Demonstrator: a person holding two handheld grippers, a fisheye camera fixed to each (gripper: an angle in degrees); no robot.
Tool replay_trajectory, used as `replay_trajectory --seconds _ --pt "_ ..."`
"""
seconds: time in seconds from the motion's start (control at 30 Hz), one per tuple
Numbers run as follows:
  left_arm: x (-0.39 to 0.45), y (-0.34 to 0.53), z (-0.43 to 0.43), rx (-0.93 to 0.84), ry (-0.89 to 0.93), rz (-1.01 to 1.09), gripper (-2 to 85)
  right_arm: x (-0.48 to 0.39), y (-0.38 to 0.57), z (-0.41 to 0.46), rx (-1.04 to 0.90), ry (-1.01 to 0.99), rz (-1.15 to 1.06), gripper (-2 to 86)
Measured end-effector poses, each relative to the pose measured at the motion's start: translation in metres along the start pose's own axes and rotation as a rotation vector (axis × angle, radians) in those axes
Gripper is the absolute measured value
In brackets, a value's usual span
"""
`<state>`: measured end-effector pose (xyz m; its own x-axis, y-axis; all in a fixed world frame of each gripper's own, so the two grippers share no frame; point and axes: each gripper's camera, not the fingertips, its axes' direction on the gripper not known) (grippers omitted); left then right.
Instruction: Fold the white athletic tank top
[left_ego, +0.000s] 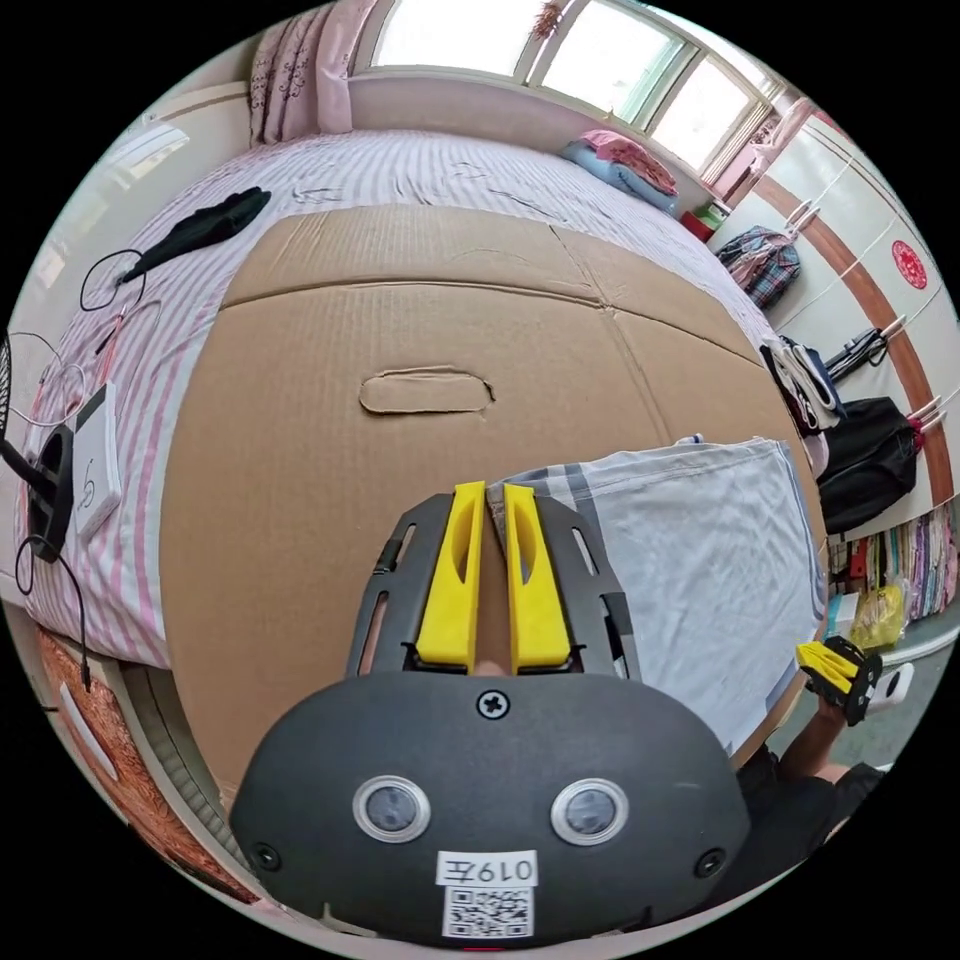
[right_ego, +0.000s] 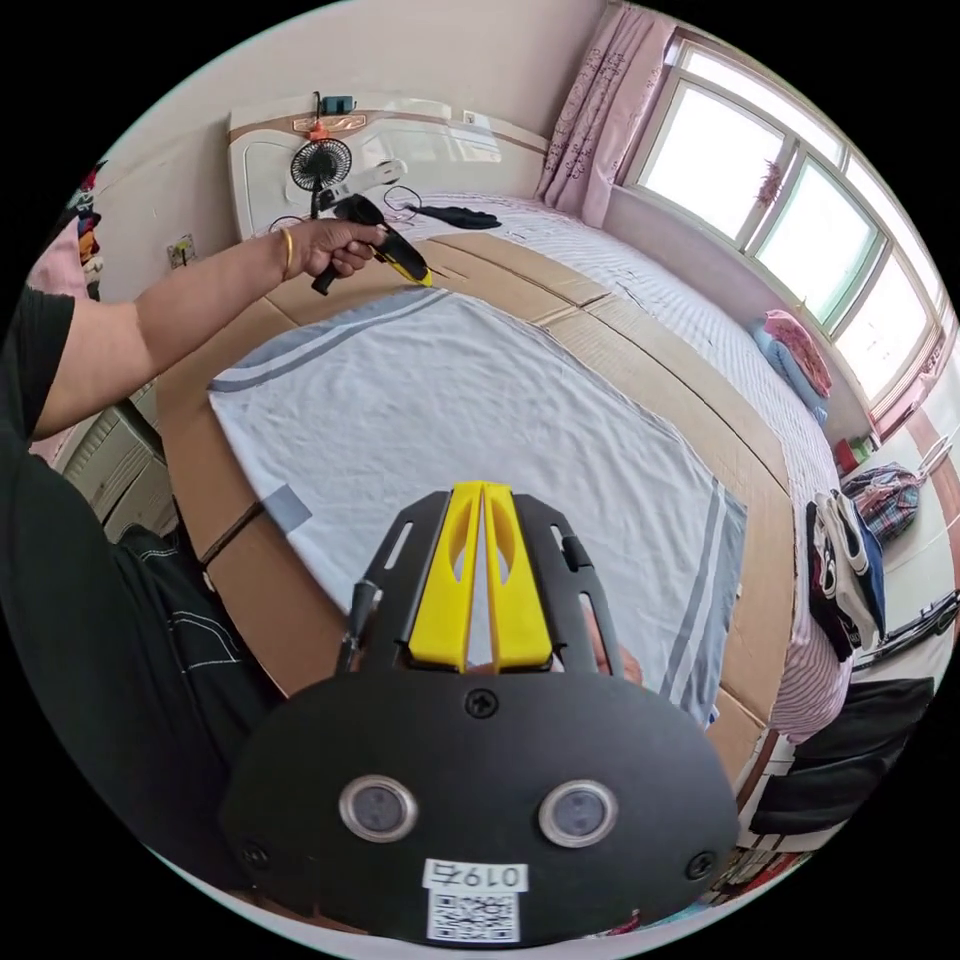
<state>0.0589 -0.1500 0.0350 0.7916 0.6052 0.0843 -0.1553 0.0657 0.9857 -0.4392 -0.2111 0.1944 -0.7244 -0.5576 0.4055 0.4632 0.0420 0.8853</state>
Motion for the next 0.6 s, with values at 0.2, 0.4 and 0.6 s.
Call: replay_trajectory --seconds 0.2,0.4,0.6 --pt "0.006 0.015 -0.012 0.035 -0.072 0.040 2.1 -0.061 -0.025 0.001 0.068 -0.089 -0.131 -1.0" --pt "-0.012 0.087 -0.079 0.246 0.001 -0.025 1.7 -0.119 -0.046 0.003 0.119 -0.198 -0.213 -1.0" --pt "0.004 0.233 -0.112 0.303 0.140 0.008 3.6 -0.170 -0.064 0.013 0.139 -0.240 -0.297 -0.9"
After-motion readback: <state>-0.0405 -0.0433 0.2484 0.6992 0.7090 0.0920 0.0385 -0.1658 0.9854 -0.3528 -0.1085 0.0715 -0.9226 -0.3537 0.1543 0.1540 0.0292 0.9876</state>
